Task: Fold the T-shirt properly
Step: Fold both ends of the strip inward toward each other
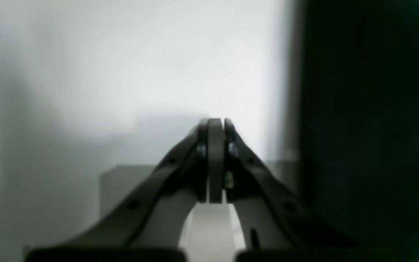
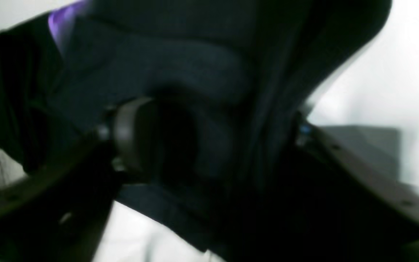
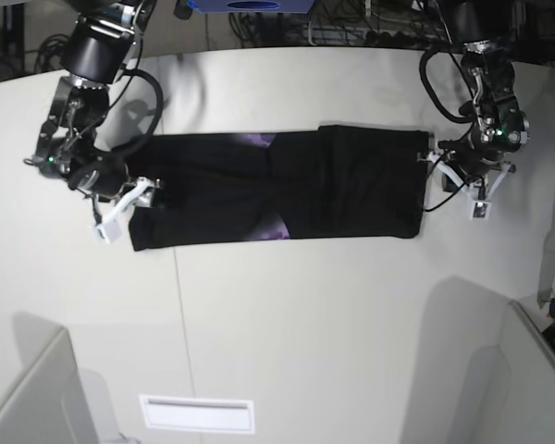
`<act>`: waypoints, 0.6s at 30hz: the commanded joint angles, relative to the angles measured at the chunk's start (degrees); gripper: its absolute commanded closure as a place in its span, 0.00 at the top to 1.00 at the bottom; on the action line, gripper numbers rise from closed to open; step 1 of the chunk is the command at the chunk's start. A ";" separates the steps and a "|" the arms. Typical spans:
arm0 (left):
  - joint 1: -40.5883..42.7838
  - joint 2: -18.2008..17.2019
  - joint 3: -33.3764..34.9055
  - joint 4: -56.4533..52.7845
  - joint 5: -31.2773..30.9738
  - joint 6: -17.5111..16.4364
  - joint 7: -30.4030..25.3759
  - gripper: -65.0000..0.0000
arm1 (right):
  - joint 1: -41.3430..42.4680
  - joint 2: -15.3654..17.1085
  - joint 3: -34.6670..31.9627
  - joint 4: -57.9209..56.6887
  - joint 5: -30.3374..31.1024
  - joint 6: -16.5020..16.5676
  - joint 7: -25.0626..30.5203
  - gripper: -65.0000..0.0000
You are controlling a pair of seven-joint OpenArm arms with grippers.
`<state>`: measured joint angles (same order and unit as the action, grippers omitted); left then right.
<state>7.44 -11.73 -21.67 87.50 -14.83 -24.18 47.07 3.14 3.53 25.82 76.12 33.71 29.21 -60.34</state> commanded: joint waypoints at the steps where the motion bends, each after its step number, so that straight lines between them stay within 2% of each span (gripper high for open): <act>1: -0.01 -0.01 0.88 -0.52 -0.16 -0.74 1.33 0.00 | -0.10 -0.06 -0.29 -1.61 -3.60 -0.60 -3.18 0.49; 4: -1.33 0.78 3.43 -3.24 -0.16 -0.74 1.33 0.00 | 1.57 -0.06 -0.29 -5.22 -3.60 -0.16 -2.57 0.16; 6: -1.95 1.22 4.84 -4.74 -0.16 -0.74 1.33 0.00 | 2.62 -0.06 -0.29 -5.48 -3.60 -0.16 -2.57 0.00; 11: -2.91 4.21 10.11 -5.35 -0.16 -0.65 1.24 0.00 | 3.59 0.12 -0.46 1.29 -3.96 -0.95 -5.55 0.00; 15: -3.71 7.02 12.92 -5.61 -0.16 -0.65 1.33 0.00 | 3.41 0.21 -0.73 10.34 -3.96 -4.46 -10.30 0.00; 18: -4.67 8.34 14.86 -5.53 -0.16 -0.65 1.50 0.00 | 3.15 -0.67 -5.03 16.76 -3.87 -4.73 -12.24 0.00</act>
<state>2.33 -3.46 -7.18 82.63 -17.02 -24.45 43.31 5.17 3.36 21.06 92.27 27.64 24.03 -73.21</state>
